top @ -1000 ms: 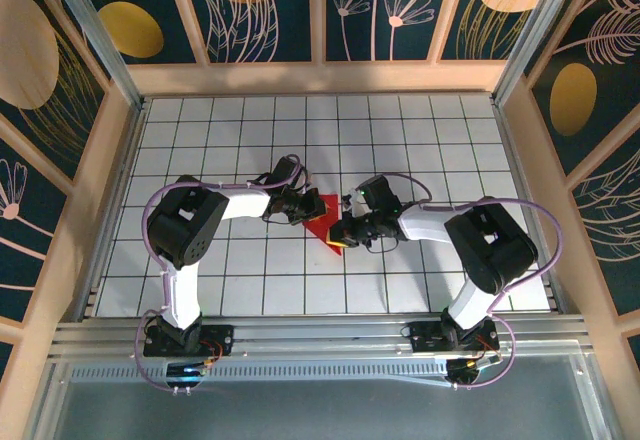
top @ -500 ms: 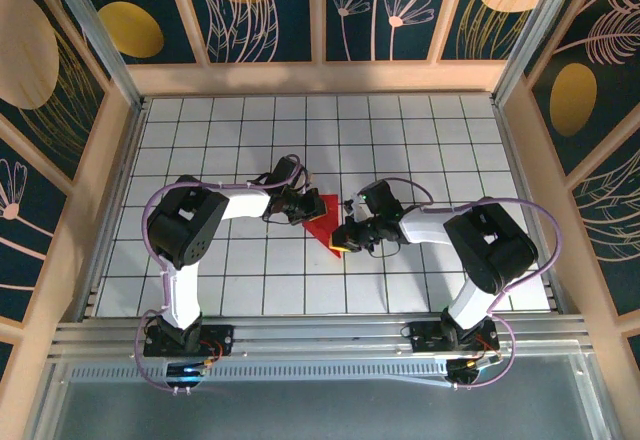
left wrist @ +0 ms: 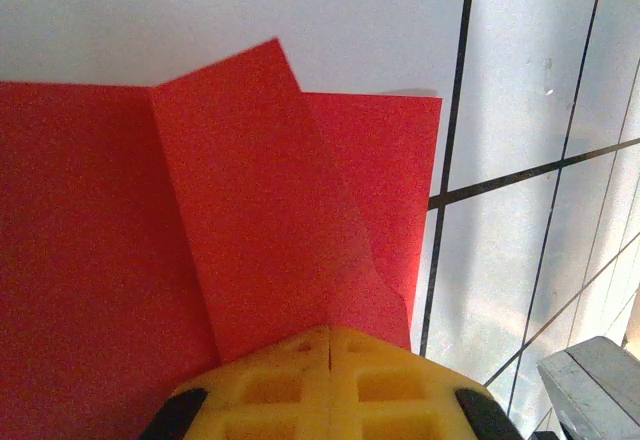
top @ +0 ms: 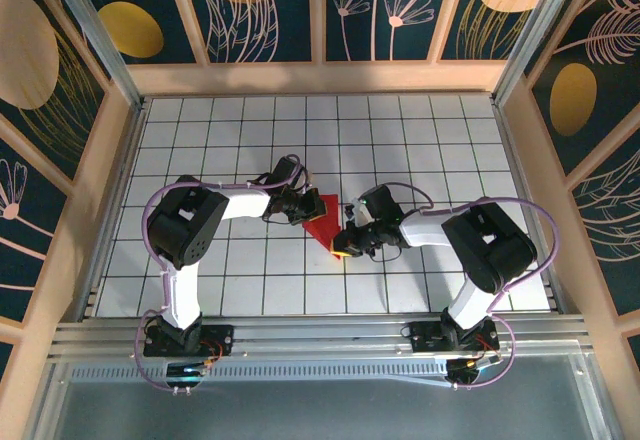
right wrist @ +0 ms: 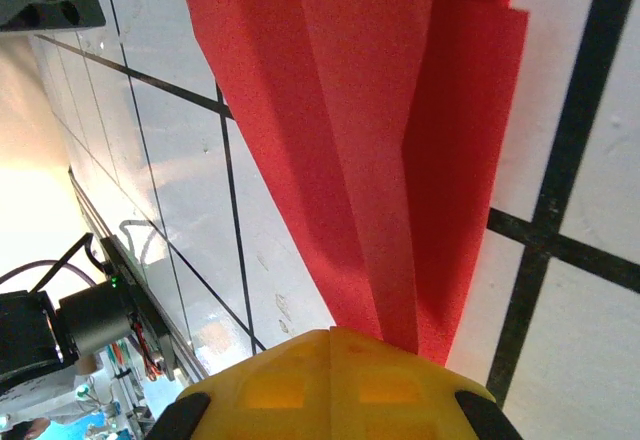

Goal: Fold a paper plane with a square sheet of paper (fold left side to right side)

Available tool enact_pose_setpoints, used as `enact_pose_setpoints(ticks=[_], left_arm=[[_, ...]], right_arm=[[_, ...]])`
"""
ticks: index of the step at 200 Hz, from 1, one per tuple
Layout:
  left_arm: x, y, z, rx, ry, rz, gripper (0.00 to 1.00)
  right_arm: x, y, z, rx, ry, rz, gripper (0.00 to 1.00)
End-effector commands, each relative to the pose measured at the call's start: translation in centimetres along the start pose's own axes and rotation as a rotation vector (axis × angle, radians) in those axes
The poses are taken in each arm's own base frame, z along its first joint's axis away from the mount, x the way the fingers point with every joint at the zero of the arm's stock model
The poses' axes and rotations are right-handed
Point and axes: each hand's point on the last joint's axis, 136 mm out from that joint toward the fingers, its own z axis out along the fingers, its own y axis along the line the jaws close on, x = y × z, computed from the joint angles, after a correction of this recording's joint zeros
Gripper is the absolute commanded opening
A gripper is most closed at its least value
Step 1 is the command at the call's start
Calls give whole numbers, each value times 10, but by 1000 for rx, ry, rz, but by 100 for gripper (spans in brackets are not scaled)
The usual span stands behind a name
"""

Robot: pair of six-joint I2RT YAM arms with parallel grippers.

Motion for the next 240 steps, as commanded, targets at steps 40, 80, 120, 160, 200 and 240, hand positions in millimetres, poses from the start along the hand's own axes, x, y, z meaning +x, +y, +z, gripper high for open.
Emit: enact_pose_setpoints(ticks=[40, 80, 120, 160, 200, 240], left_arm=[[26, 63, 12, -208, 61, -67, 0], [27, 63, 12, -209, 61, -67, 0], [27, 64, 12, -212, 62, -67, 0], [26, 62, 12, -209, 59, -66, 0], [25, 62, 13, -209, 62, -67, 0], [26, 62, 13, -211, 63, -67, 0]], right_arm=[[11, -8, 7, 8, 36, 14, 0], [3, 5, 2, -26, 8, -11, 0], [-21, 28, -16, -87, -76, -61, 0], [-24, 19, -9, -61, -57, -58, 0], [-19, 12, -4, -52, -39, -48, 0], [-10, 5, 1, -46, -21, -34, 0]])
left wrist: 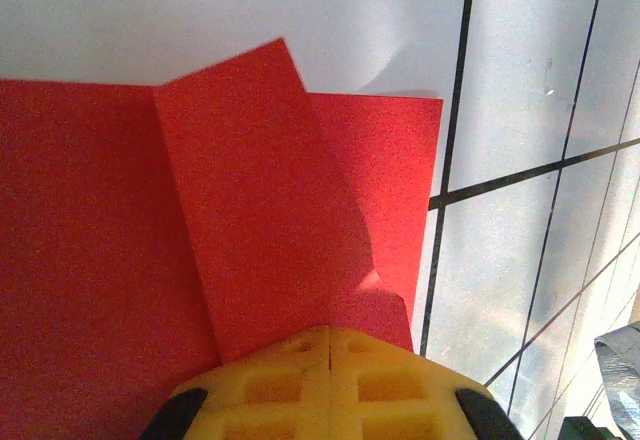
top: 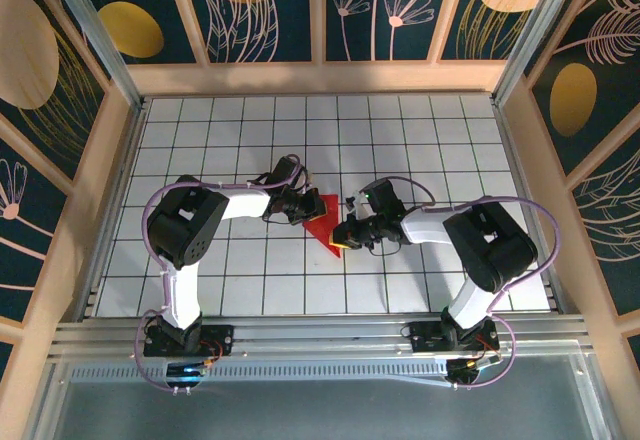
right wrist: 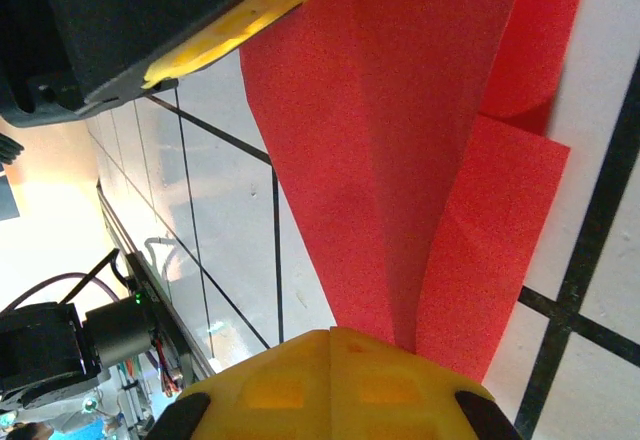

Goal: Fold a paper plane with a square sheet of paper (fold left side to right side)

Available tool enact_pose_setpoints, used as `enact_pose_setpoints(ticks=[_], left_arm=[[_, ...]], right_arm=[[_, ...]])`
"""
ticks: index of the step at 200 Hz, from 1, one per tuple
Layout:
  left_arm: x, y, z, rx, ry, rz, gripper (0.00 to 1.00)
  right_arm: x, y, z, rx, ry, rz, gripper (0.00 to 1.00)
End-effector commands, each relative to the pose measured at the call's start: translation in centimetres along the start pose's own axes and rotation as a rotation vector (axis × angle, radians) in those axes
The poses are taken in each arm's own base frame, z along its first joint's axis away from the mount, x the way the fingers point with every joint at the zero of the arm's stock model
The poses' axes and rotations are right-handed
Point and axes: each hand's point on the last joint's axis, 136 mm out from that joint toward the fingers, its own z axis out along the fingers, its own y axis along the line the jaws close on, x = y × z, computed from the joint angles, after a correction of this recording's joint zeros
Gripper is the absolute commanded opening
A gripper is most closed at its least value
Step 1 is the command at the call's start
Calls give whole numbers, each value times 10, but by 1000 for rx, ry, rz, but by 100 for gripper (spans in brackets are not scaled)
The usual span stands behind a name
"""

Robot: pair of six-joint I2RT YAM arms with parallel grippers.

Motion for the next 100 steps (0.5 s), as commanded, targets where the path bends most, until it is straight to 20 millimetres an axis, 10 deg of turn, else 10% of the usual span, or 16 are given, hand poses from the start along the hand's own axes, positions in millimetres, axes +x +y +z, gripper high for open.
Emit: enact_pose_setpoints(ticks=[1, 100], left_arm=[[25, 63, 13, -211, 63, -67, 0], [26, 64, 13, -217, 65, -69, 0]], right_arm=[[9, -6, 6, -2, 28, -4, 0], [25, -16, 11, 13, 58, 15, 0]])
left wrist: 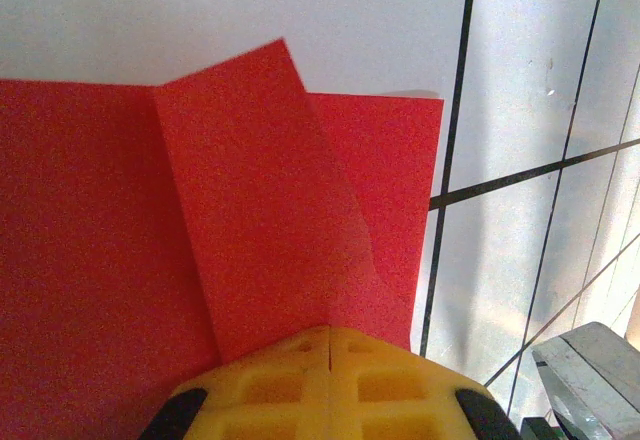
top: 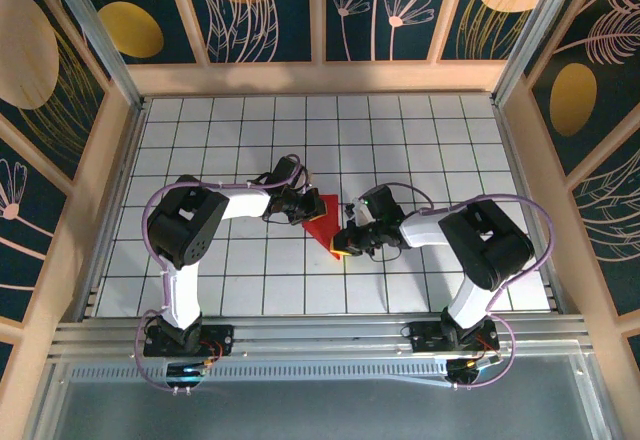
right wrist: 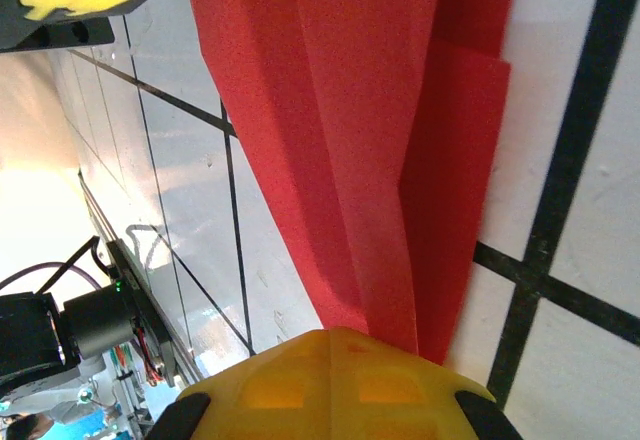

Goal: Fold a paper plane with a square sheet of paper (fold left side to right side)

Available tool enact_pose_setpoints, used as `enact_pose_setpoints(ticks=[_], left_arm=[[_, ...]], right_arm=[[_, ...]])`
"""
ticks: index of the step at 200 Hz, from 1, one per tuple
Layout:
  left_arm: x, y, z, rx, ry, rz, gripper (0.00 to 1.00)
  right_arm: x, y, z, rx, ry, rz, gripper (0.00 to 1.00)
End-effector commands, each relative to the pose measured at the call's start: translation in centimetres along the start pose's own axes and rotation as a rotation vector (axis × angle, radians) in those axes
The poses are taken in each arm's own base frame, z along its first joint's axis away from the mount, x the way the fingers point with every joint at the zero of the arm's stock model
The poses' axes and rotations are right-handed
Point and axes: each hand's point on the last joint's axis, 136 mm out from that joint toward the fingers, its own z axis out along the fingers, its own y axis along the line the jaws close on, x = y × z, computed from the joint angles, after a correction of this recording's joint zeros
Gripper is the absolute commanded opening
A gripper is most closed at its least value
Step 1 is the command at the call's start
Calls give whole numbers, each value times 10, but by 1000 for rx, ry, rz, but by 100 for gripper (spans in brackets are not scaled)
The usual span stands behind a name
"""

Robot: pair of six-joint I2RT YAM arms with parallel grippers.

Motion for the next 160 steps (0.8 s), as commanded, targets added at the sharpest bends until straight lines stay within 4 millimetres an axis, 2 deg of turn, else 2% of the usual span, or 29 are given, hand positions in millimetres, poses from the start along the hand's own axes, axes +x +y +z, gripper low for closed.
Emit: enact_pose_setpoints(ticks=[1, 27, 46, 84, 124, 160], left_arm=[[26, 64, 13, -214, 62, -68, 0], [26, 64, 13, -216, 64, -69, 0], [26, 64, 13, -215, 63, -68, 0], [26, 64, 14, -214, 64, -69, 0], [26, 64, 14, -213, 63, -67, 0], [25, 62, 14, -211, 59, -67, 0]], right_arm=[[10, -4, 5, -3, 27, 2, 0], [10, -4, 6, -9, 26, 2, 0], [6, 4, 3, -27, 9, -11, 0], [-18, 26, -11, -64, -63, -65, 0], [-28, 19, -7, -28, -64, -81, 0], [-23, 11, -2, -18, -46, -68, 0]])
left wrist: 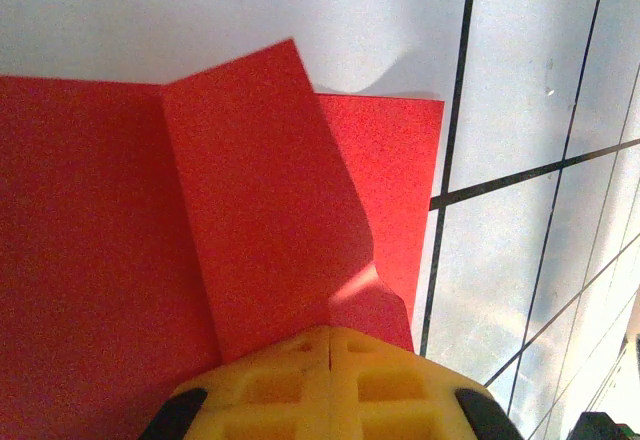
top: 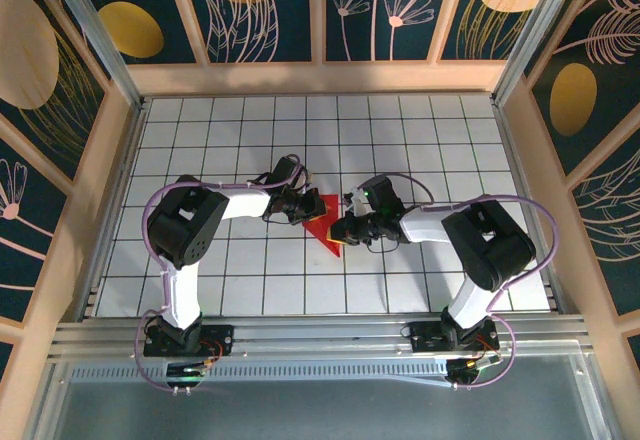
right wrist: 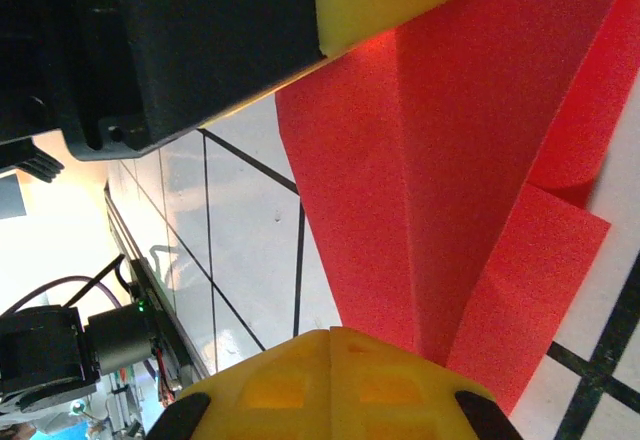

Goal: Fold a paper plane with a square sheet of paper (fold left side to right side)

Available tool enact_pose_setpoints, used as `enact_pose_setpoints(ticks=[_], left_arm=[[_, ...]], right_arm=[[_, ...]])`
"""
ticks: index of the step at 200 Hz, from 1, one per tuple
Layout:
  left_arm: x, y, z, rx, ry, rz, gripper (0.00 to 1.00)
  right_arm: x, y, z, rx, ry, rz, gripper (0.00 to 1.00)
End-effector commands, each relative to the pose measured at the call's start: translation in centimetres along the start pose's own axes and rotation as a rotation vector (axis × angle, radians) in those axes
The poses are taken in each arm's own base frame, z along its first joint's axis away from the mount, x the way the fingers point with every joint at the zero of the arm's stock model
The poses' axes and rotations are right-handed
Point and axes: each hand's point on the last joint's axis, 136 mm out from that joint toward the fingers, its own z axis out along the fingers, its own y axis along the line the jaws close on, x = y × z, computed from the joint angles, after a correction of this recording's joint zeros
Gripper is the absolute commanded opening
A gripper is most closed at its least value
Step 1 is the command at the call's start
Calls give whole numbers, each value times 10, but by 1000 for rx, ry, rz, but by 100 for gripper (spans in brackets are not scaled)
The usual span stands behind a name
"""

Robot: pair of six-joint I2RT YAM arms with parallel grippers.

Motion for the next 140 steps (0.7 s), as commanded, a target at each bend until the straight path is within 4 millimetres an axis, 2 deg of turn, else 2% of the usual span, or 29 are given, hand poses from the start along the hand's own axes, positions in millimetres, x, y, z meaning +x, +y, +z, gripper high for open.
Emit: enact_pose_setpoints(ticks=[1, 93, 140], left_arm=[[25, 63, 13, -211, 59, -67, 0], [26, 66, 14, -221, 60, -76, 0], [27, 67, 15, -222, 61, -75, 0]], right_arm=[[3, -8, 5, 18, 16, -4, 0], [30, -23, 12, 43, 64, 29, 0], [33, -20, 13, 17, 61, 34, 0]])
